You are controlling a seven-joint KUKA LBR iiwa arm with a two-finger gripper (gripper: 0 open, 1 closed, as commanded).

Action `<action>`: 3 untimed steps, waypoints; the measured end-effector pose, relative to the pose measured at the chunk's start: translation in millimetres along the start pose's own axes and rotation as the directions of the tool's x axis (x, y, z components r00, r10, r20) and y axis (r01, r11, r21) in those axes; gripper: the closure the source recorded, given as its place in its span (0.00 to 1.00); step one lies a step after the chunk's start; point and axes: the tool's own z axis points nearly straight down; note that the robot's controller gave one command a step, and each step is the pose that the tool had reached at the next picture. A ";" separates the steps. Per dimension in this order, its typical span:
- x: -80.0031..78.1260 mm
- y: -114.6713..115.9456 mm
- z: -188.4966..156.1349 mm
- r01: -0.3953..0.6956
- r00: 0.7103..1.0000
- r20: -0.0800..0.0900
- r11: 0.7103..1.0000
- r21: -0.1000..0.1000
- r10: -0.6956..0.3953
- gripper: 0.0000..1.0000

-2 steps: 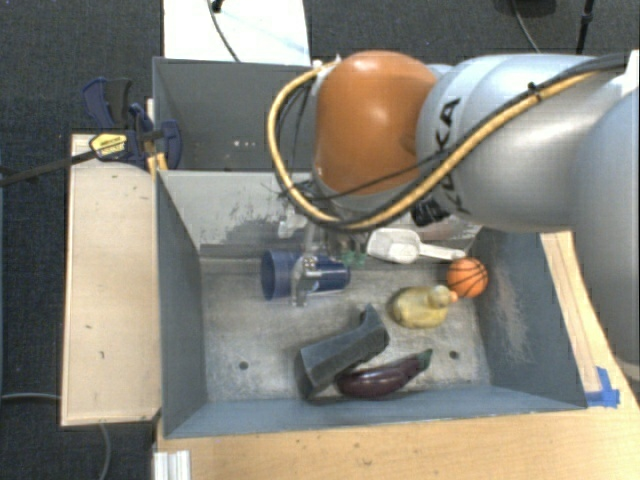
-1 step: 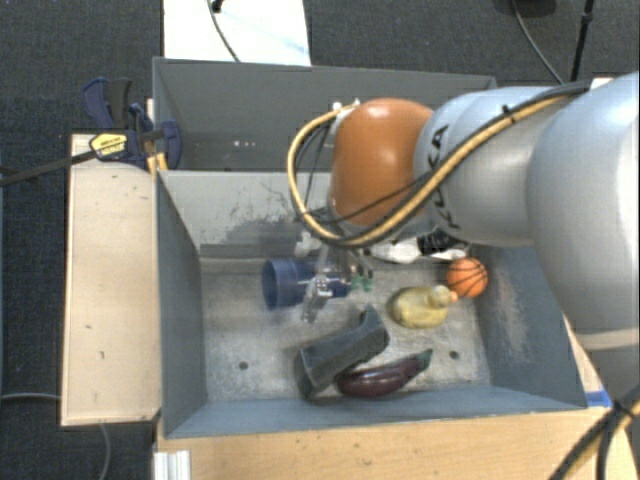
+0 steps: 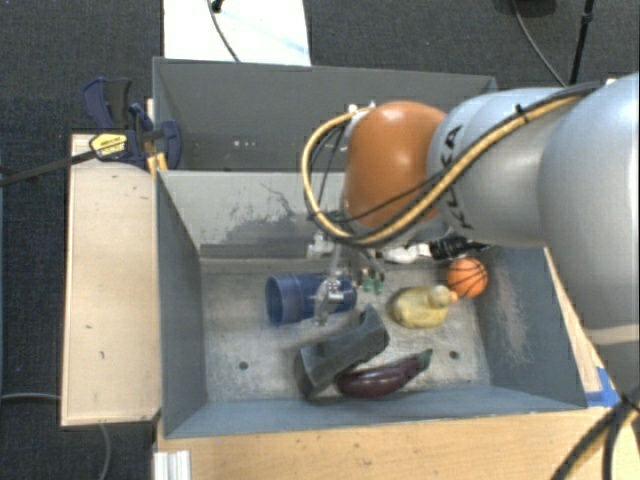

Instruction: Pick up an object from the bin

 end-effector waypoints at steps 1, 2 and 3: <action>-8.2 5.9 6.4 -0.050 0.999 0.002 0.999 -0.001 0.050 0.00; -13.3 16.1 49.4 -0.077 0.997 0.008 0.997 -0.002 0.077 0.00; -9.0 20.7 47.8 -0.111 0.994 0.013 0.994 -0.001 0.111 1.00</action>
Offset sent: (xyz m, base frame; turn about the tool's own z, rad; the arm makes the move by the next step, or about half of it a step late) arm 0.0116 0.0146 -0.0531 0.0777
